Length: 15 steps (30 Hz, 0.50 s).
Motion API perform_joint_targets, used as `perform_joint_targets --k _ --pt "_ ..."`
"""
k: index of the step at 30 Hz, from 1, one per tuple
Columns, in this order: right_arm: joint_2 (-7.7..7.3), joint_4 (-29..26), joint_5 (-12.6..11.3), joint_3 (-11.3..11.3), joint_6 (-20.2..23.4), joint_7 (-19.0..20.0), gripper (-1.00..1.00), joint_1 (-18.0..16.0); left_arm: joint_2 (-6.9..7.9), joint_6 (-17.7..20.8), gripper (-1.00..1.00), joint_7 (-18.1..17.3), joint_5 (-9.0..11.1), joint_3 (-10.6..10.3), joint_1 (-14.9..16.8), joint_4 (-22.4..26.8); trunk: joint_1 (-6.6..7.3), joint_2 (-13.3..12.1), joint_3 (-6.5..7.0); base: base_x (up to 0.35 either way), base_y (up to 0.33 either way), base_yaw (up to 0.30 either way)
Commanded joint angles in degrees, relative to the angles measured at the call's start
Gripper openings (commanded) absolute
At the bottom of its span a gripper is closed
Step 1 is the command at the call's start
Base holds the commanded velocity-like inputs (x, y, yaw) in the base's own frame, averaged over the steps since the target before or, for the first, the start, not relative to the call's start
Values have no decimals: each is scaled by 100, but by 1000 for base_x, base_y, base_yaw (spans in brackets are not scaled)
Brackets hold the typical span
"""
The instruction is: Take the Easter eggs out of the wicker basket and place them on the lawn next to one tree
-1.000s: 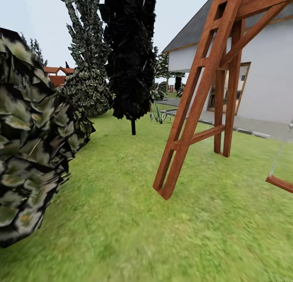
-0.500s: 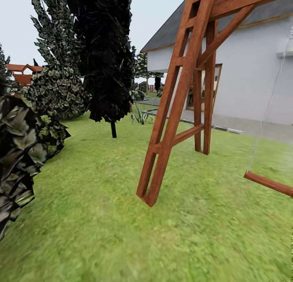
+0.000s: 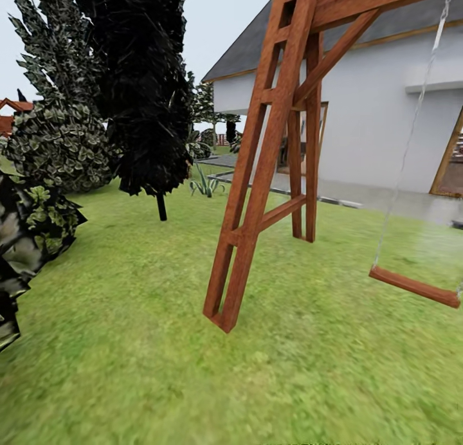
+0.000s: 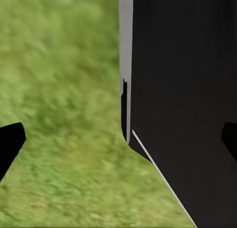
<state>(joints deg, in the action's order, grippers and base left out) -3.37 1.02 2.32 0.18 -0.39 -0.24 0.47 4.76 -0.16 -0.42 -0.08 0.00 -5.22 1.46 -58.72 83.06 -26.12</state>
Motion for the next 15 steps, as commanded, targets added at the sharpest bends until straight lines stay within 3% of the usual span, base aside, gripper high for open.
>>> perform_joint_targets --k 1,15 --pt "0 4 28 2 -4 -2 100 -3 0 -2 100 -6 -3 0 -5 12 -1 2 -3 113 101 -292" --pt "1 4 36 0 -4 -2 100 -3 0 7 100 -11 -6 0 -5 12 -1 2 -3 241 216 -299"
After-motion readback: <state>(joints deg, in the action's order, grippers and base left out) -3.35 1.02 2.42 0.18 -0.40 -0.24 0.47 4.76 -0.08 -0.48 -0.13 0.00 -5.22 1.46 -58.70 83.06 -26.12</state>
